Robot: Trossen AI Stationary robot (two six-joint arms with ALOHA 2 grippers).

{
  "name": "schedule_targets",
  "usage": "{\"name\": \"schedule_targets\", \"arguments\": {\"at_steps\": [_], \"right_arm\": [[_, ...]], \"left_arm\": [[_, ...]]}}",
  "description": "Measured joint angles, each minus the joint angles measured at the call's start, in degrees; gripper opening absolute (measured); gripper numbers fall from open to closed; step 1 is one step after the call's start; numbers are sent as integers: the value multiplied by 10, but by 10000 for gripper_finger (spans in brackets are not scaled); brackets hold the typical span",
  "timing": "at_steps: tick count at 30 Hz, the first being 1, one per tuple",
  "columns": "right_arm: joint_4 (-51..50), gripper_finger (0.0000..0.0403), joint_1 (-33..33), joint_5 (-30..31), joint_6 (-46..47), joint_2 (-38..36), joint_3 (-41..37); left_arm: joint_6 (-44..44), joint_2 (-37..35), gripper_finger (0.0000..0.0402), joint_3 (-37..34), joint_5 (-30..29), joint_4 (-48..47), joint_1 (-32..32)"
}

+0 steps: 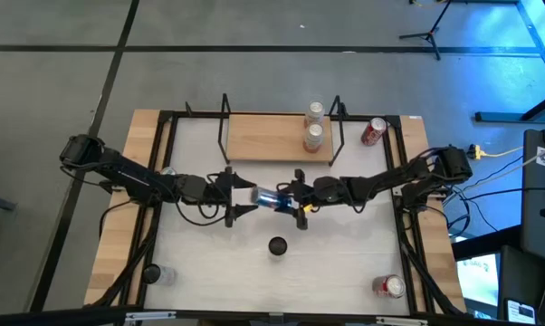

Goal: Place canned beverage on shelf
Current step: Put the right blue soda can on the shelf

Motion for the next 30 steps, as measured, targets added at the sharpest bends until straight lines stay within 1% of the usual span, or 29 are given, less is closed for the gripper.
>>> {"name": "schedule_targets", "arguments": {"at_steps": [4, 6, 9, 15, 22, 26, 30], "right_arm": [[11, 222, -1, -6, 0, 5, 0], [26, 223, -1, -7, 0, 14, 1], [32, 223, -1, -6, 0, 21, 2], [32, 223, 0, -2, 0, 24, 2], [29, 223, -1, -3, 0, 24, 2], [30, 228, -1, 0, 0, 24, 2], [27, 260, 0, 11, 0, 20, 2]], "left_arm": [[19, 1, 343, 1, 9, 25, 0], [25, 10, 336, 2, 12, 48, 0], [27, 24, 321, 9, 20, 54, 3], [39, 50, 282, 26, 33, 43, 8], [41, 52, 222, 30, 33, 34, 8], [47, 52, 217, 30, 33, 36, 8], [54, 52, 217, 30, 33, 36, 8]]}}
